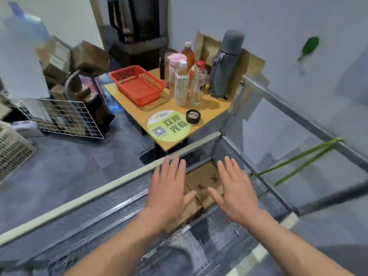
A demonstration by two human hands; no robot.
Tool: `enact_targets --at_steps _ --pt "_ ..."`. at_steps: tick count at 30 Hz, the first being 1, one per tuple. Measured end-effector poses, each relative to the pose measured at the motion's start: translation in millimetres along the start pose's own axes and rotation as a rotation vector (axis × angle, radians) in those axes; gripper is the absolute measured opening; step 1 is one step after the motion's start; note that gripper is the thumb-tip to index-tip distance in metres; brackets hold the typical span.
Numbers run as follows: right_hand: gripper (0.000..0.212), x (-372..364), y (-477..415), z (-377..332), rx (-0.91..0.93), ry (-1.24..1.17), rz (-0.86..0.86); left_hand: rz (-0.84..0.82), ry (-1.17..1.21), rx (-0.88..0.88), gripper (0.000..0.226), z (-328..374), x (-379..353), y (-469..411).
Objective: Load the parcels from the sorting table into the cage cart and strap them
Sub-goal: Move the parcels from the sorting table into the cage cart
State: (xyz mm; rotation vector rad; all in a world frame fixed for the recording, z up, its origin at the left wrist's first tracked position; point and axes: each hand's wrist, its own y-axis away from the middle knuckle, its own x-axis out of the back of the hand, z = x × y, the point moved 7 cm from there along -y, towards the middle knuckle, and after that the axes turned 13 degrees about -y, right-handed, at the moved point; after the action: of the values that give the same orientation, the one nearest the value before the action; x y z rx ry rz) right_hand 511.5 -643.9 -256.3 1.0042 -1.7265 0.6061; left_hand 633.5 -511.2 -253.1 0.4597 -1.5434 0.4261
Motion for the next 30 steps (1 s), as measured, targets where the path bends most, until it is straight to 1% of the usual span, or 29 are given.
enact_targets --at_steps 3,6,9,13,15,18,23,30 --pt "0.090 65.1 18.2 -6.2 0.000 0.022 0.102 0.140 -0.057 -0.047 0.094 21.1 62.9 -2.8" --pt "0.091 127.0 41.2 -3.8 -0.014 0.045 0.221 0.267 -0.083 -0.087 0.092 45.8 121.1 -0.6" --pt "0.094 173.3 65.9 2.2 -0.029 0.078 0.284 0.324 -0.070 -0.117 0.094 72.2 167.8 7.0" --pt "0.092 226.9 107.8 11.7 -0.030 0.138 0.413 0.408 -0.073 -0.147 0.094 110.4 219.8 24.9" --pt "0.093 247.1 131.1 14.8 -0.049 0.161 0.437 0.459 -0.085 -0.163 0.095 129.6 239.8 35.9" --pt "0.093 276.4 172.8 17.4 -0.071 0.202 0.531 0.524 -0.084 -0.212 0.096 159.5 264.4 51.4" --pt "0.094 316.8 253.2 19.8 -0.146 0.252 0.667 0.626 -0.070 -0.346 0.096 214.5 297.9 82.1" --pt "0.095 343.4 376.3 -3.2 -0.333 0.364 0.814 0.727 0.100 -0.574 0.096 265.9 333.2 151.0"
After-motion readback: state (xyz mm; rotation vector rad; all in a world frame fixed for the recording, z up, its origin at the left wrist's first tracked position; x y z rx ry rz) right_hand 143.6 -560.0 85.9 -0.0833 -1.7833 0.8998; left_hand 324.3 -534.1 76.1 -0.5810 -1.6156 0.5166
